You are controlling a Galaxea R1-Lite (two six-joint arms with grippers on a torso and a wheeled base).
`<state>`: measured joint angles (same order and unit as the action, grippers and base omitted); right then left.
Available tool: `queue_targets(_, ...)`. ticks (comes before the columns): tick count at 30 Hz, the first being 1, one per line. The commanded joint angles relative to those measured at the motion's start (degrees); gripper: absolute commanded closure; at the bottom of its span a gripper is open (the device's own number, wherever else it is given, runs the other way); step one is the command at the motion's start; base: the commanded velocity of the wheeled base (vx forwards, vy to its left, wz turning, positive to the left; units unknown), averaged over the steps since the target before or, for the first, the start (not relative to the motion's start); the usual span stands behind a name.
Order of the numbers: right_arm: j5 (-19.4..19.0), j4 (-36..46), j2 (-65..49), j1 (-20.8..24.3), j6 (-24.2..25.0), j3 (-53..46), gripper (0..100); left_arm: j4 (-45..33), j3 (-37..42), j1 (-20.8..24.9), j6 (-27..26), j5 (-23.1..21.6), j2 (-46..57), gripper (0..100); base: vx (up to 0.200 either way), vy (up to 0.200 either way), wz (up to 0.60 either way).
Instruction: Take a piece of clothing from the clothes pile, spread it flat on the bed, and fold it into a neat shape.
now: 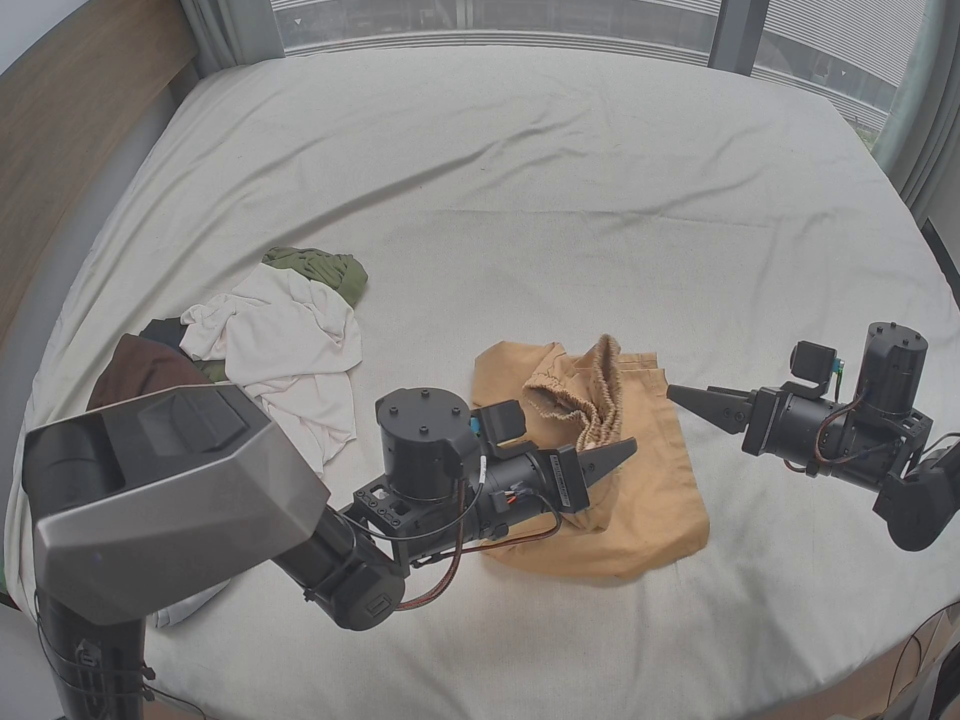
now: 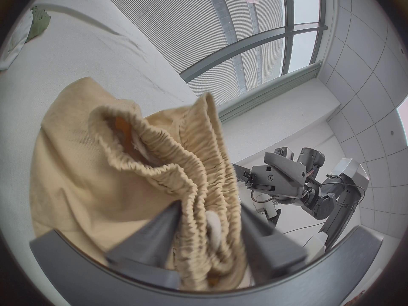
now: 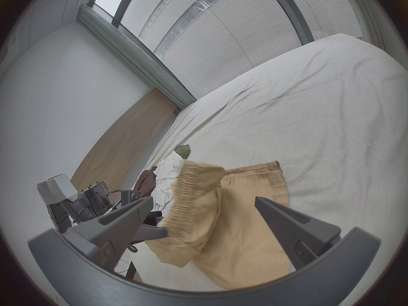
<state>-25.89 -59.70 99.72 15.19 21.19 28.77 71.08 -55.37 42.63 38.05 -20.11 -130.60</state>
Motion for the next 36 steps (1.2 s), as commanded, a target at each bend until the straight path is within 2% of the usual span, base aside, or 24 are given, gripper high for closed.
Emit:
queue_targets(1, -0.03, 0.02, 0.12, 0.02, -0.09, -0.12, 0, 0.02, -0.27, 0.79, 0.01, 1.22, 0.52, 0, 0.000, 0.000, 0.00)
queue_targets(11, 0.05, 0.02, 0.48, 0.28, -0.18, -0.82, 0, 0.20, 2.37, 0.35, -0.61, 4.82, 4.47, 0, 0.000, 0.000, 0.00)
queue_targets(17, 1.55, 0.02, 2.94, 0.46, -0.45, -1.17, 0, 0.81, 9.31, -5.36, -1.13, 5.00, 11.15, 0, 0.000, 0.000, 0.00)
queue_targets(19, 3.57, 0.02, 5.40, 0.37, -0.53, -1.17, 0, 1.95, 14.50, -9.85, -2.10, 4.38, 14.58, 0, 0.000, 0.000, 0.00)
queue_targets(22, 4.27, 0.02, 6.28, 0.28, -0.62, -1.79, 0, 4.06, 17.93, -13.45, -3.33, 3.68, 16.16, 0, 0.000, 0.000, 0.00)
queue_targets(23, 4.36, 0.11, 6.45, 0.28, -0.62, -2.49, 0, 6.35, 20.30, -16.00, -3.86, 2.18, 16.96, 0, 0.000, 0.000, 0.00)
queue_targets(26, 4.45, 0.90, 7.07, 0.28, -0.45, -3.28, 0, 11.45, 25.22, -19.60, -4.12, -0.36, 17.31, 0, 0.000, 0.000, 0.00)
queue_targets(36, 4.27, 0.20, 14.45, -0.25, -0.36, -5.74, 0, 14.08, 30.15, -20.75, -8.69, -1.59, 17.04, 0, 0.000, 0.000, 0.00)
